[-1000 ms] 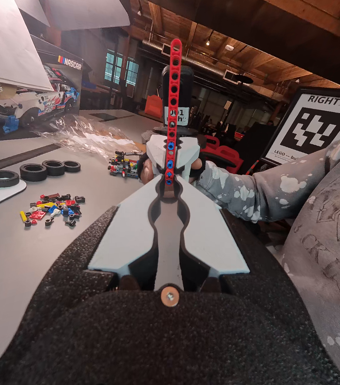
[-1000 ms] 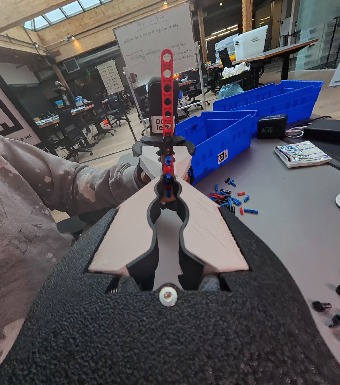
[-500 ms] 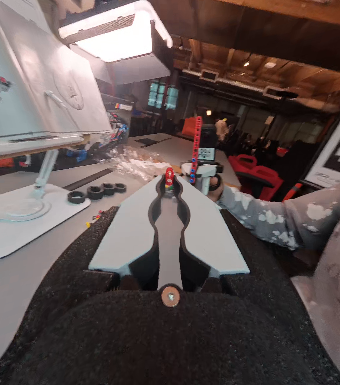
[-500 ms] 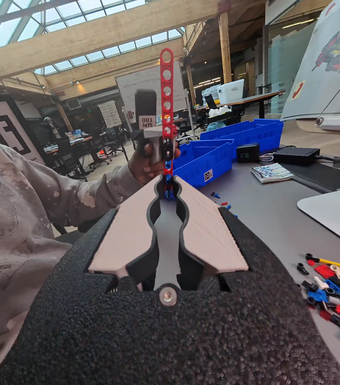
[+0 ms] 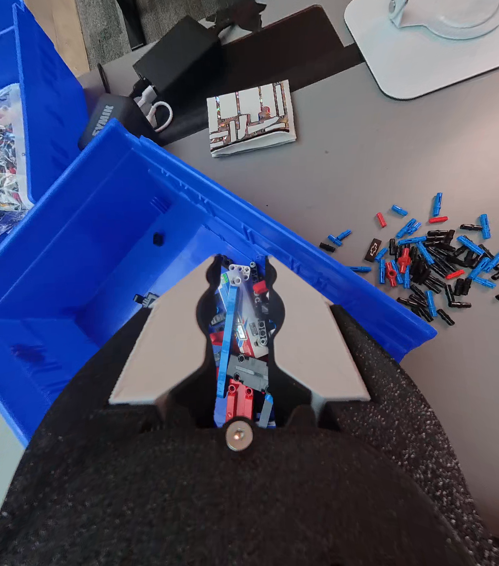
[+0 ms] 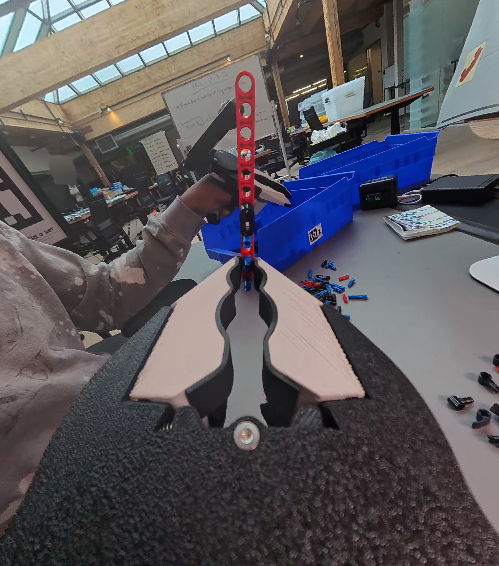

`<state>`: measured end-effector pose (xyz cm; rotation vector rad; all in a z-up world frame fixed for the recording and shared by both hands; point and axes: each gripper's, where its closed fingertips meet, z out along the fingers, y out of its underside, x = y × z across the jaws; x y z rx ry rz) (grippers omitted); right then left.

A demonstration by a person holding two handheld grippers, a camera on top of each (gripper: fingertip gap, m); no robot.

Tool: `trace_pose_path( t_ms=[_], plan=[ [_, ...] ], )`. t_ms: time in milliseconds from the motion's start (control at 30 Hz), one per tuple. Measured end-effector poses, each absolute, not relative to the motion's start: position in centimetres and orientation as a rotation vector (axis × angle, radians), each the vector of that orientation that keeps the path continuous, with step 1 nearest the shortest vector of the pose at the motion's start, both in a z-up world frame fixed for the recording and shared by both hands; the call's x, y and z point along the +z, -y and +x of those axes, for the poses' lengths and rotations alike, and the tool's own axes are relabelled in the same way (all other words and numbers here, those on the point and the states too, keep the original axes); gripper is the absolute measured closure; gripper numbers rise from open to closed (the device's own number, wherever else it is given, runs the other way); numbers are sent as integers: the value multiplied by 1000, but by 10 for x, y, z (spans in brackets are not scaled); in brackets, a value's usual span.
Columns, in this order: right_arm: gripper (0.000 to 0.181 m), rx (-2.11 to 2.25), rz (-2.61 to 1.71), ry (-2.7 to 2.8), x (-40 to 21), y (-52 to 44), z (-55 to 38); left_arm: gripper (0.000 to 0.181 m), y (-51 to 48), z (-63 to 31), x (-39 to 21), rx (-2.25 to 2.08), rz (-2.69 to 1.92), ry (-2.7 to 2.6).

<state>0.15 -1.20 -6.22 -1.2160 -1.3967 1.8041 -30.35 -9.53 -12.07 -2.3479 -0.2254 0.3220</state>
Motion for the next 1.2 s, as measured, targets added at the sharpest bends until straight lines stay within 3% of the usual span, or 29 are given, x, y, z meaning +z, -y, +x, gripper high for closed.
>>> trace_pose_path(
  t_ms=[100,267,433,533,633,867,1200],
  plan=[
    [174,1874,-1210,1384,-60,18,1,150,80,-284,-94,247,-2195,159],
    [174,1997,-1195,1396,-58,32,0,152,49,-127,-24,-532,-1763,-259],
    [174,2018,-1220,1499,-71,49,-1,149,42,-24,-28,-979,-1613,-441],
    [174,1989,-1227,1547,-78,57,-4,153,33,0,-48,-1093,-1659,-424],
    [175,1952,-1244,1554,-82,56,-7,176,34,7,-56,-1158,-1646,-435],
    [160,1872,-1187,1463,-69,36,-2,176,36,0,-63,-1155,-1672,-450],
    [174,1865,-1118,1440,-64,36,-1,177,37,8,-70,-1133,-1691,-485]
  ],
)
